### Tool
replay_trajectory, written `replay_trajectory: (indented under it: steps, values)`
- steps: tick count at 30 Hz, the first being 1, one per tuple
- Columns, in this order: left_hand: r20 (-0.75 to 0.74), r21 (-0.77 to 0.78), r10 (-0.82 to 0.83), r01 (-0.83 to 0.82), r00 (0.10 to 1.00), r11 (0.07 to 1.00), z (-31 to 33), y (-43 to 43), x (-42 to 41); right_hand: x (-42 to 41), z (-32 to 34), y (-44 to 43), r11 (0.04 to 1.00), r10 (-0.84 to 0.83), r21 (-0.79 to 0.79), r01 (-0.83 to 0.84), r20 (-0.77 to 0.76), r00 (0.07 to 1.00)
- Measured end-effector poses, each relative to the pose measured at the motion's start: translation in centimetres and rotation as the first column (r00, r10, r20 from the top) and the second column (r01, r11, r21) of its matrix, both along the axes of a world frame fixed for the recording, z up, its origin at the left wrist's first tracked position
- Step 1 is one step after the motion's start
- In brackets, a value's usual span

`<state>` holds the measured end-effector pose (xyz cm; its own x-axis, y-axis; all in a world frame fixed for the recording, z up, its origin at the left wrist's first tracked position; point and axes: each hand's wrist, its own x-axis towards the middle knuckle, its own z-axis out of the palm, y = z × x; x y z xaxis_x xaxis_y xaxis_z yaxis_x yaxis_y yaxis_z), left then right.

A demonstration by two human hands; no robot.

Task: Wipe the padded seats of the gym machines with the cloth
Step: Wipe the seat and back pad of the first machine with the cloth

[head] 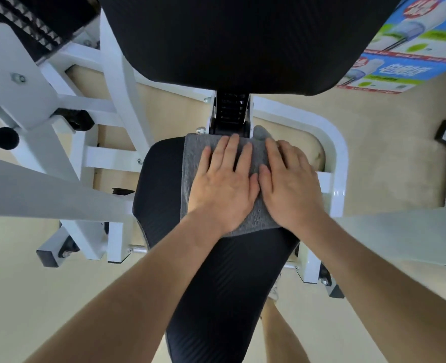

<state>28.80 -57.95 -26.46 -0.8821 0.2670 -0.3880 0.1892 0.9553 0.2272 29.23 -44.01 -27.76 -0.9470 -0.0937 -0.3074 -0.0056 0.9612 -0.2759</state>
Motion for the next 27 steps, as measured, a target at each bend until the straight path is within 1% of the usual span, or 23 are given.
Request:
replay_trajectory:
  steps: [3,5,7,9,10,11,12,14,15,16,18,19,20,22,23,24,25,26,27]
  values:
    - [-0.002,-0.014,0.005,-0.005,1.000,1.000,-0.1,0.1,-0.1,-0.6,0.1,0.2,0.994,-0.094,-0.056,0.097,0.055,0.994]
    - [-0.021,-0.013,0.009,-0.009,1.000,1.000,-0.7,0.4,-1.6,-2.6,-0.5,0.1,0.991,-0.120,-0.049,0.124,0.090,0.989]
    - [-0.037,-0.023,0.018,-0.019,0.999,1.000,-1.4,1.1,-3.4,-5.1,-1.2,0.4,0.984,-0.163,-0.049,0.174,0.184,0.969]
    - [-0.045,-0.046,0.053,-0.055,0.998,0.997,-1.8,1.7,-4.8,-7.2,-1.4,0.7,0.960,-0.229,-0.074,0.271,0.352,0.907]
    - [-0.048,-0.052,0.073,-0.075,0.996,0.996,-2.0,1.9,-5.2,-7.8,-1.7,1.0,0.935,-0.255,-0.117,0.335,0.435,0.863]
    - [-0.047,-0.057,0.087,-0.090,0.995,0.994,-1.9,2.1,-5.0,-7.9,-1.7,1.3,0.901,-0.275,-0.169,0.399,0.489,0.828]
    - [-0.043,-0.058,0.089,-0.091,0.995,0.994,-1.7,2.4,-4.4,-7.5,-1.5,1.6,0.861,-0.296,-0.225,0.456,0.508,0.809]
    - [-0.027,-0.037,0.064,-0.065,0.998,0.997,-1.1,3.6,-2.4,-5.2,-1.1,2.1,0.758,-0.365,-0.380,0.530,0.426,0.828]
    - [-0.006,-0.022,0.045,-0.045,0.999,0.999,-0.6,4.4,-1.3,-3.5,-0.7,2.1,0.690,-0.415,-0.455,0.563,0.388,0.823]
    - [0.016,-0.012,0.020,-0.020,1.000,1.000,-0.2,5.2,-0.3,-1.6,-0.3,2.1,0.621,-0.469,-0.499,0.604,0.381,0.797]
    - [0.040,-0.005,-0.050,0.050,0.998,0.999,0.4,6.1,1.4,1.8,0.4,1.9,0.458,-0.544,-0.568,0.683,0.429,0.721]
    - [0.037,-0.005,-0.088,0.088,0.995,0.996,0.5,6.2,2.0,3.1,0.7,1.6,0.346,-0.563,-0.614,0.709,0.469,0.681]
    - [0.032,-0.002,-0.118,0.118,0.992,0.993,0.6,6.1,2.2,3.9,0.8,1.5,0.256,-0.574,-0.641,0.724,0.501,0.647]
    - [0.018,0.016,-0.164,0.164,0.986,0.986,0.3,5.9,1.4,3.6,0.7,1.6,0.166,-0.602,-0.617,0.769,0.554,0.575]
    - [0.015,0.020,-0.188,0.187,0.982,0.982,0.0,6.0,0.7,2.9,0.0,2.0,0.112,-0.605,-0.578,0.809,0.606,0.516]
    - [0.022,0.026,-0.208,0.207,0.978,0.978,-0.4,6.4,-0.3,2.1,-0.6,2.5,0.015,-0.568,-0.520,0.854,0.699,0.435]
    - [0.029,0.037,-0.216,0.214,0.976,0.976,-0.8,7.0,-1.4,1.3,-1.2,2.9,-0.078,-0.481,-0.450,0.889,0.799,0.362]
    - [0.029,0.041,-0.211,0.210,0.977,0.977,-1.1,7.7,-2.4,0.8,-1.5,3.2,-0.168,-0.384,-0.393,0.904,0.871,0.307]
    - [0.025,0.033,-0.204,0.203,0.979,0.979,-1.2,8.3,-3.2,0.6,-2.0,3.4,-0.228,-0.336,-0.375,0.899,0.896,0.289]
